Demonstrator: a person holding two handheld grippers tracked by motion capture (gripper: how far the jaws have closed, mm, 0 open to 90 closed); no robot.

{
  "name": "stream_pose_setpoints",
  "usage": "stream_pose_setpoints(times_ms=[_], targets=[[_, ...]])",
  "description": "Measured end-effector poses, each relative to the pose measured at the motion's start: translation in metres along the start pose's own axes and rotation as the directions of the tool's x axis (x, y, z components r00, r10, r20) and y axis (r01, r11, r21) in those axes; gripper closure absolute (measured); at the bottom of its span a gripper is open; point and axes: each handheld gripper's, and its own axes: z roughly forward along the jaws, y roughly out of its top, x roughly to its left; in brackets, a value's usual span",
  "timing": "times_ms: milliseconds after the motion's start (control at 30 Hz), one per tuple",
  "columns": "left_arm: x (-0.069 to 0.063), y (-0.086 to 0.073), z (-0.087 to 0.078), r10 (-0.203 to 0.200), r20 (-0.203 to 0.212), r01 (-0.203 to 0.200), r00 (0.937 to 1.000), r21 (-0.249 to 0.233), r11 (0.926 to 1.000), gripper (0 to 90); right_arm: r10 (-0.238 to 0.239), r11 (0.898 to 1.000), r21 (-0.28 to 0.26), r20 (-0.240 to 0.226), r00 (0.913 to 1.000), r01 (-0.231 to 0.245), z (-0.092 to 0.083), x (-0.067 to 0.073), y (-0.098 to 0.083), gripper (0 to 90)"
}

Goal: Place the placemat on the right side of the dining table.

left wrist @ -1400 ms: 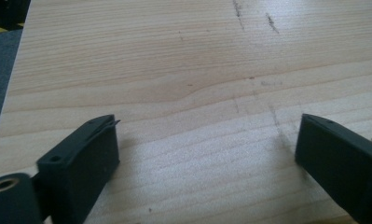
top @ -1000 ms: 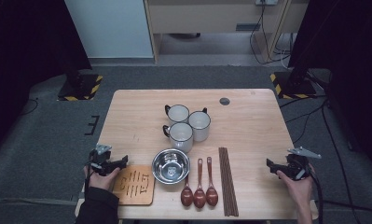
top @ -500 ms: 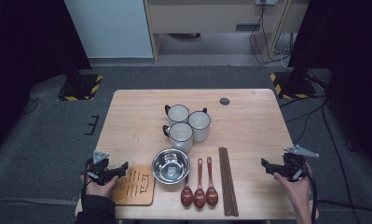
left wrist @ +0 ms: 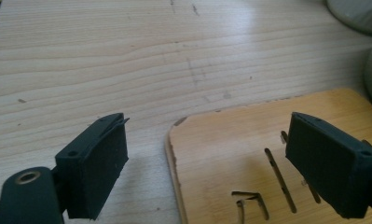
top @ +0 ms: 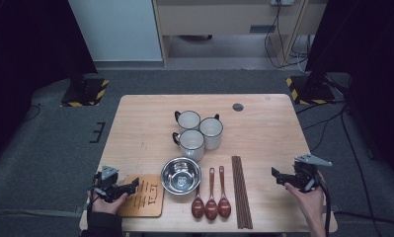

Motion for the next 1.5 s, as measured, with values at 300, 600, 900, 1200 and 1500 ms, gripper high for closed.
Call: stream_pose_setpoints(times_ms=[300,600,900,1200,1500], targets=[[-0.006,-0.002,0.005,0.022,0.001,-0.022,0.9997,0.030,0.9993,10.0,-0.010,1.000,0.007,-0.014,0.9999,0.010,0.001,0.007,0.002,5.5],[-0.009,-0.003,0.010,0.034,0.005,-0.034,0.9994,0.058,0.9977,8.6,-0.015,1.000,0.006,-0.022,0.9996,0.015,0.000,0.012,0.003,5.7],[-0.009,-0.005,0.010,0.026,0.000,-0.026,0.9997,0.061,0.9978,8.6,-0.019,1.000,0.012,-0.041,0.9990,0.019,0.001,0.017,0.005,6.1],[-0.008,-0.007,0.010,-0.022,0.013,0.021,0.9997,0.067,0.9976,12.1,-0.021,1.000,0.018,-0.045,0.9987,0.022,0.001,0.021,0.007,6.2],[-0.009,-0.005,0.009,-0.042,0.009,0.042,0.9991,0.073,0.9965,19.2,-0.014,1.000,0.012,-0.052,0.9985,0.015,0.001,0.024,0.009,6.4]])
